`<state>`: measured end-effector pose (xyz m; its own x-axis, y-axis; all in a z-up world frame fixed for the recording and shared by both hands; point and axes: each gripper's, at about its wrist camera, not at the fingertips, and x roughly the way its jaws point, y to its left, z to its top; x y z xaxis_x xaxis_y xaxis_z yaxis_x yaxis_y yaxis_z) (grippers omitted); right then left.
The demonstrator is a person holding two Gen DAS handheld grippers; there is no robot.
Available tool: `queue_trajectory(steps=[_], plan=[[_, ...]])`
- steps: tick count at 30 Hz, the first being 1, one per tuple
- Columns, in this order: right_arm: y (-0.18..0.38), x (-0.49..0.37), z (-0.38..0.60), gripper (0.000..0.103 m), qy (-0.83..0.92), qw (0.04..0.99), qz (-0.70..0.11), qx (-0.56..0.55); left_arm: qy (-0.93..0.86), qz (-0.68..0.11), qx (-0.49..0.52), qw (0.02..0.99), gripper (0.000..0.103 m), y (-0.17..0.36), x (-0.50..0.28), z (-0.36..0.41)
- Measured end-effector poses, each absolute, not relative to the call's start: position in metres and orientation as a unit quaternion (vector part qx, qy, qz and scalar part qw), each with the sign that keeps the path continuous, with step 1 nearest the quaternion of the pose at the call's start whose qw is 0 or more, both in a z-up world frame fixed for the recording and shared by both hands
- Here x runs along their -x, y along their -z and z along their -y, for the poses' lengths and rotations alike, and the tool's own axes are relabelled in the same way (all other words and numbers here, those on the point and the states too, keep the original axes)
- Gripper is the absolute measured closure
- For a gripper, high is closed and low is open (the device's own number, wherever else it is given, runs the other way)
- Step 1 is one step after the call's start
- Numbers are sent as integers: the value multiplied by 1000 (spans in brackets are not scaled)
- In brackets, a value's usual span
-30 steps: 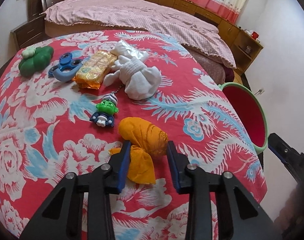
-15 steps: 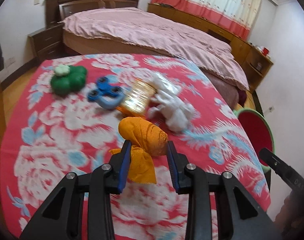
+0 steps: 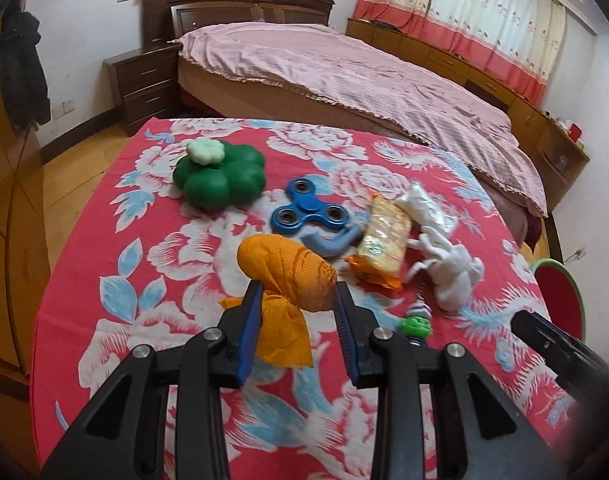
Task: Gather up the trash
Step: 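Grasp the white knotted cloth with the right tool while the left tool holds the orange cloth, then carry the white cloth and orange cloth over the red bin with both tools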
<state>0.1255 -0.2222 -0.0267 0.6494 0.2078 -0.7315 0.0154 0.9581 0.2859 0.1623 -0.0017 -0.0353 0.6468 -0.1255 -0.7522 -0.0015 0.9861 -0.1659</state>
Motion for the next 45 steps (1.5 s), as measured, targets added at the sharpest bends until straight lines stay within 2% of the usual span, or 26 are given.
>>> queue_trajectory(steps=[2,18,19,21,22,24,27,45], plan=[[30,-135,216,43,-55,897,-421,-126,32,-419,81,904,68,38,-165,-2],[55,-177,192,43,-63,889,-442,-104,32,-429,89,898,68,55,-177,-7],[56,-178,193,45,-63,888,-443,-108,32,-430,89,898,68,55,-177,-7],[58,-179,195,63,-62,884,-448,-113,33,-431,91,897,68,56,-177,-6],[58,-179,195,64,-61,885,-448,-114,33,-431,91,897,68,56,-177,-6],[57,-177,197,75,-59,886,-446,-114,35,-431,92,897,68,56,-177,-6],[53,-174,199,82,-60,888,-441,-116,38,-429,91,898,68,54,-174,-3],[11,-118,233,82,-48,908,-390,-145,84,-408,82,905,68,19,-147,27]])
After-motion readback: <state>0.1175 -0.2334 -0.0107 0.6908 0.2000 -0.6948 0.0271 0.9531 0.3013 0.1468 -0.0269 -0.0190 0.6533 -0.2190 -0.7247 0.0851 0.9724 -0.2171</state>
